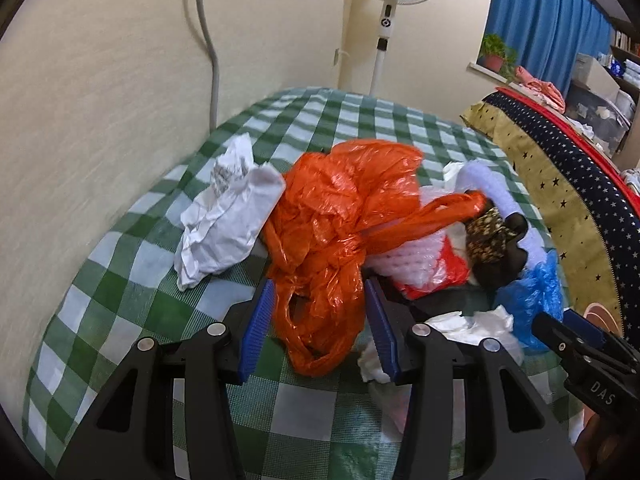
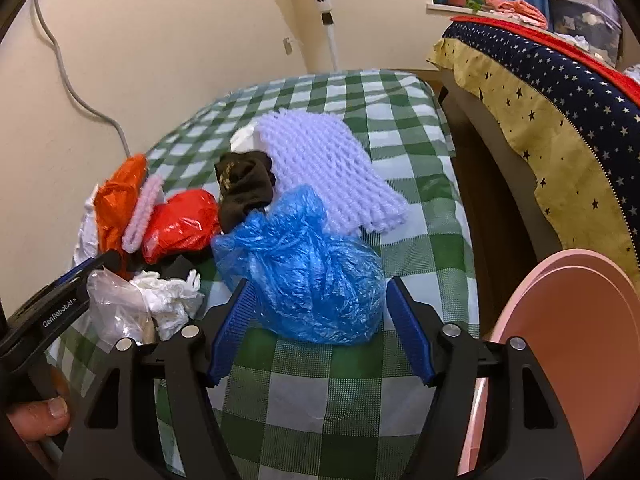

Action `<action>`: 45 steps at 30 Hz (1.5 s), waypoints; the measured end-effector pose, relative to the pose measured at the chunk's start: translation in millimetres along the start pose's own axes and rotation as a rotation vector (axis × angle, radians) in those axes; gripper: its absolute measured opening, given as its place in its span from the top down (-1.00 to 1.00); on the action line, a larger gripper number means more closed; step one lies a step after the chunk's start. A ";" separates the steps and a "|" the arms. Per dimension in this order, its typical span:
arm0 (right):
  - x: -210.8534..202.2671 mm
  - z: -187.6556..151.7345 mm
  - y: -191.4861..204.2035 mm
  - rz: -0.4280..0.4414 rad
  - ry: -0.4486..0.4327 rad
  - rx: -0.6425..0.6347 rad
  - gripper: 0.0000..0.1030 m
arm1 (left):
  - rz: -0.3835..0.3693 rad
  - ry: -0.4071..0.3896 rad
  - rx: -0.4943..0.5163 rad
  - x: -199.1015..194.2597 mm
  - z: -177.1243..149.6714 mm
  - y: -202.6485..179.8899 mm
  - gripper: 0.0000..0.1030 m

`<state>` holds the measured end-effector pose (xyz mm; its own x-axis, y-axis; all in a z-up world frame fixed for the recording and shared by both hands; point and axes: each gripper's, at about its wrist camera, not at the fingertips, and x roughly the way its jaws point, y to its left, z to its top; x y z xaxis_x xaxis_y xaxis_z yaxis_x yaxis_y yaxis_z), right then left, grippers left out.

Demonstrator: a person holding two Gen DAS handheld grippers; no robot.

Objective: Collect trash
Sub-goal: 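Grasp the orange bag with the left tool while the right tool grasps the blue bag, then carry both bags over the pink bin and open both tools to drop them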

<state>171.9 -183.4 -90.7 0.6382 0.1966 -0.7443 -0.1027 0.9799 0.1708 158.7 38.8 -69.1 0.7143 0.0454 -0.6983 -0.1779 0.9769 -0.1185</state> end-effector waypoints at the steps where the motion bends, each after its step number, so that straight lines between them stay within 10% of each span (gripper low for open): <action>1: 1.5 -0.9 -0.3 0.003 0.008 0.002 -0.09 | -0.008 0.007 -0.008 1.3 -0.4 1.6 0.19; 8: -4.7 -1.1 0.5 0.036 0.015 -0.018 0.91 | -0.029 -0.011 0.000 -8.4 0.9 -0.7 0.58; 31: -151.4 -20.2 -15.5 -0.020 -0.215 -0.006 0.94 | -0.135 -0.196 0.039 -126.1 -20.3 -18.3 0.68; 45: -220.2 -41.4 -71.4 -0.174 -0.309 0.138 0.94 | -0.320 -0.232 0.139 -159.1 -40.1 -76.2 0.68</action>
<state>7.1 -295.3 34.3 0.8393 -0.0117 -0.5435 0.1172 0.9801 0.1600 31.5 -51.3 22.7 0.8552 -0.2350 -0.4620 0.1596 0.9674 -0.1967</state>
